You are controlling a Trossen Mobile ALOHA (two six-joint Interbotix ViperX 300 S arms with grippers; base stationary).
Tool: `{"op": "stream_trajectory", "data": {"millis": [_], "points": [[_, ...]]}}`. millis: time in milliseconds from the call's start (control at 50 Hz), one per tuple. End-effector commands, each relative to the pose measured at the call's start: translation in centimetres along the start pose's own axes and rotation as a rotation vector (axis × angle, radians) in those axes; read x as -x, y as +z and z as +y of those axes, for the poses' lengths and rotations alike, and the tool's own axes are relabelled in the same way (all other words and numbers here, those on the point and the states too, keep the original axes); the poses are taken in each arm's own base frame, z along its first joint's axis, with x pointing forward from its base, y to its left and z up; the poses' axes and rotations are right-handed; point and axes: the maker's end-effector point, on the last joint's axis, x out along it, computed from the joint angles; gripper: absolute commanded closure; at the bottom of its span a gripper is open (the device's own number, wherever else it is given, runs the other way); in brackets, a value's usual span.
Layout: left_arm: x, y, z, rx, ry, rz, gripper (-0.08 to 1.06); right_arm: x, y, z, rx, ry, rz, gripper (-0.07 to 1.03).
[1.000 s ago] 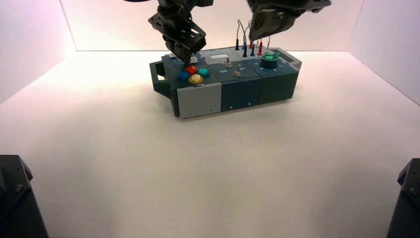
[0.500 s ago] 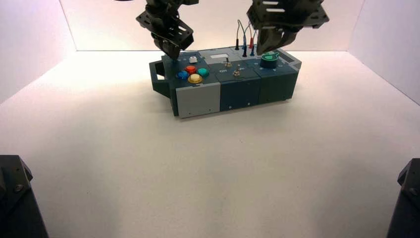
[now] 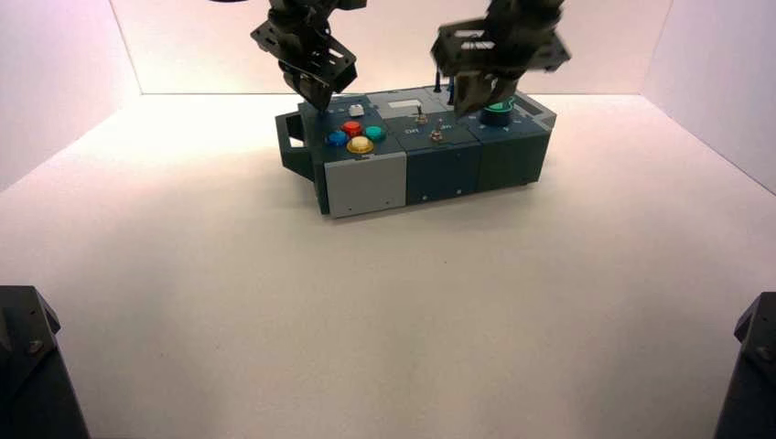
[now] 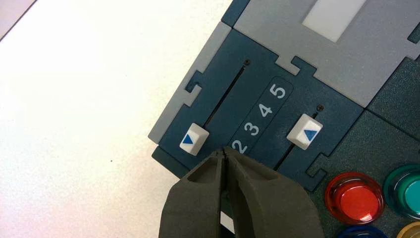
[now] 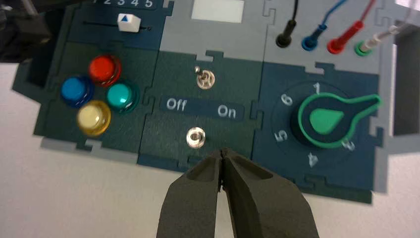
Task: Flip the bottom switch off with the right gripper.
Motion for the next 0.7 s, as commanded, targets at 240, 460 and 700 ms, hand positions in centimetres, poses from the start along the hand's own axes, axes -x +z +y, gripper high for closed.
{"op": "stream_trajectory", "data": {"millis": [240, 460, 700], "points": [[-0.5, -1.0, -0.3, -0.001, -0.008, 0.028, 1.01, -1.5, 2.0, 0.1, 0.005, 0.000, -0.023, 0.98], [-0.4, -1.0, -0.3, 0.000, -0.008, 0.027, 1.01, -1.6, 2.7, 0.2, 0.004, 0.001, -0.035, 0.98], [-0.5, -1.0, -0.4, -0.001, -0.009, 0.025, 1.01, -1.4, 3.5, 0.3, -0.005, 0.004, -0.041, 0.98]]}}
